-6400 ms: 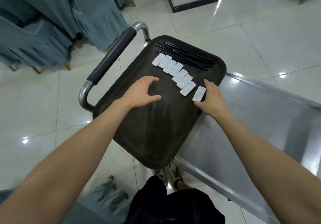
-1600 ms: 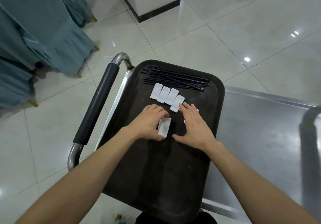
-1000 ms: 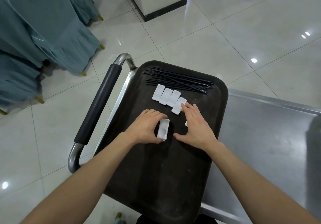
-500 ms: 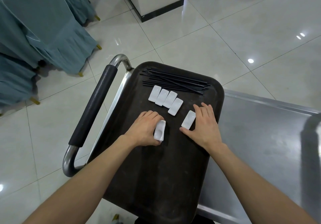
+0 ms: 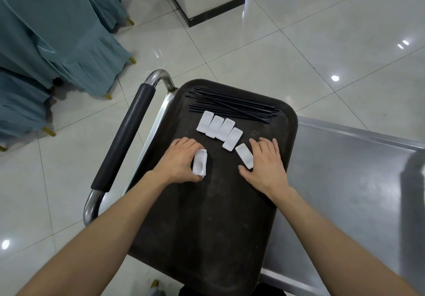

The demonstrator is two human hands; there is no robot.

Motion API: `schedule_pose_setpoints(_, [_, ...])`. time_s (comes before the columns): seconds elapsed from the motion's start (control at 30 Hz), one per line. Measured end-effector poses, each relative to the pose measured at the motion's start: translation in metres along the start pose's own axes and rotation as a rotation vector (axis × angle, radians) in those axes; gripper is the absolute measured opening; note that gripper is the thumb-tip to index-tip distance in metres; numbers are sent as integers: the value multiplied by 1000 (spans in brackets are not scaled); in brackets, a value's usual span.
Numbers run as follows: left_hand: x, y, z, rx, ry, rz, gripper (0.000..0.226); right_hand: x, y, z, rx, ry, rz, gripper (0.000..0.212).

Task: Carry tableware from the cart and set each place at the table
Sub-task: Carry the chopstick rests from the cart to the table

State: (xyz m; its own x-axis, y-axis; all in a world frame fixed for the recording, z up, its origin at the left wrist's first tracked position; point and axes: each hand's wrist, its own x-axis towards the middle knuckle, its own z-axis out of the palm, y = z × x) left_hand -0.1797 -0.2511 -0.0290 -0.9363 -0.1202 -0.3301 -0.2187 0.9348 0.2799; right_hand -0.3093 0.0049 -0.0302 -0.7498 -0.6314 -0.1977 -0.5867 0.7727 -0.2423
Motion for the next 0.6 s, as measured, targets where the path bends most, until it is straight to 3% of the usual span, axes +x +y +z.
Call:
schedule_pose_setpoints(0.1, [0,2,0,-7,-10,-4,86,0,2,-2,15,-47,-58,59])
schedule_pose_setpoints(0.2, [0,3,0,-17,-25,-15,87,-2,3,-3,-16,-58,-126,77])
schedule_pose_setpoints(0.33, [-2,3,-2,-19,-32,-16,86,-5,-6,-3,47,86,121,73])
schedule_pose_setpoints(0.47, [-2,6,-2,-23,-32,-22,88,-5,-7,1,104,-55,127,99])
schedule_pose_setpoints(0.6, [-4,6,-4,-37,-44,-38,105,-7,-1,2,137,-80,54,89])
